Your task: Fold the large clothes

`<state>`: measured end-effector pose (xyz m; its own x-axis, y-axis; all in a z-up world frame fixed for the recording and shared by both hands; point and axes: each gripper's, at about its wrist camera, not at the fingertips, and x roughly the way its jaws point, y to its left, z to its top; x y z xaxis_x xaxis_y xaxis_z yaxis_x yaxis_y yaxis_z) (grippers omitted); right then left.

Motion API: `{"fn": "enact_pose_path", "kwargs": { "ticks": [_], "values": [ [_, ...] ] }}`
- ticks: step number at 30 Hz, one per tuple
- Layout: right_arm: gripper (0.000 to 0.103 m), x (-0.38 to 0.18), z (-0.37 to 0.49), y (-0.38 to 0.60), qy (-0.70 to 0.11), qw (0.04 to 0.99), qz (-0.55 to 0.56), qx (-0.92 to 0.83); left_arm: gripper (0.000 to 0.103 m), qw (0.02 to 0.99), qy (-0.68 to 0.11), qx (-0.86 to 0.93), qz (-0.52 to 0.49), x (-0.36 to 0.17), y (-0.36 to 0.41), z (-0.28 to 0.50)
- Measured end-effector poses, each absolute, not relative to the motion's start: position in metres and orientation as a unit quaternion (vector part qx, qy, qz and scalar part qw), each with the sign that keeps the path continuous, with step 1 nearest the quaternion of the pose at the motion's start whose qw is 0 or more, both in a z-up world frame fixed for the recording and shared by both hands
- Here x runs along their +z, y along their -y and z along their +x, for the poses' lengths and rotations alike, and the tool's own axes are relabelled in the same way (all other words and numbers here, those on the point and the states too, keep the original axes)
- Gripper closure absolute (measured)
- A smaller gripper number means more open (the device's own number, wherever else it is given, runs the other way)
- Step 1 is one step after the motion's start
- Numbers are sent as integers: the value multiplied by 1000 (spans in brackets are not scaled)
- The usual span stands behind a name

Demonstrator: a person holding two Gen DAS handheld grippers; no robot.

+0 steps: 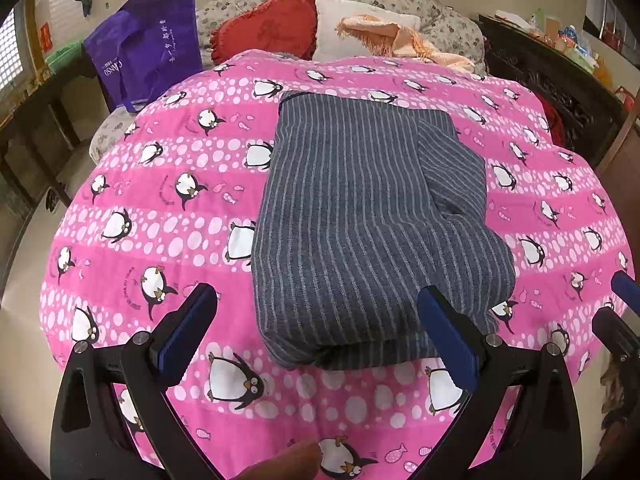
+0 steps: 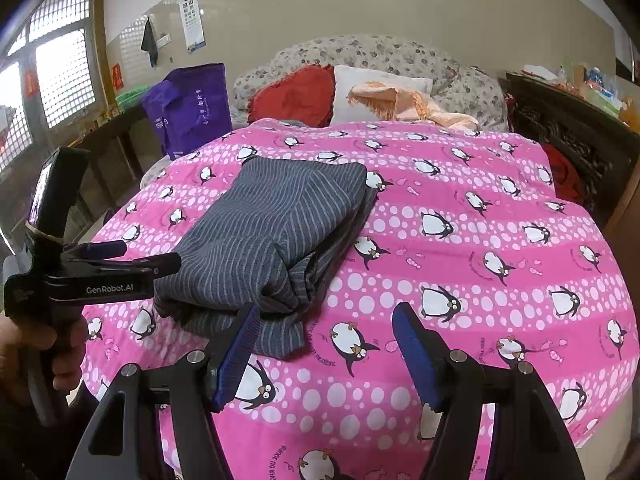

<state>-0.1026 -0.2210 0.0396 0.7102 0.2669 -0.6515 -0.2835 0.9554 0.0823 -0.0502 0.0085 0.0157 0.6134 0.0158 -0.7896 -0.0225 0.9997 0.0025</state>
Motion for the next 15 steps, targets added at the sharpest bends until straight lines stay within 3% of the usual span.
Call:
{"fn": "enact_pose_path", "kwargs": {
  "ticks": [15],
  "values": [
    [37, 38, -103, 220, -353, 923, -10, 151, 2, 900, -437, 7, -10, 12, -10, -50]
  ]
}}
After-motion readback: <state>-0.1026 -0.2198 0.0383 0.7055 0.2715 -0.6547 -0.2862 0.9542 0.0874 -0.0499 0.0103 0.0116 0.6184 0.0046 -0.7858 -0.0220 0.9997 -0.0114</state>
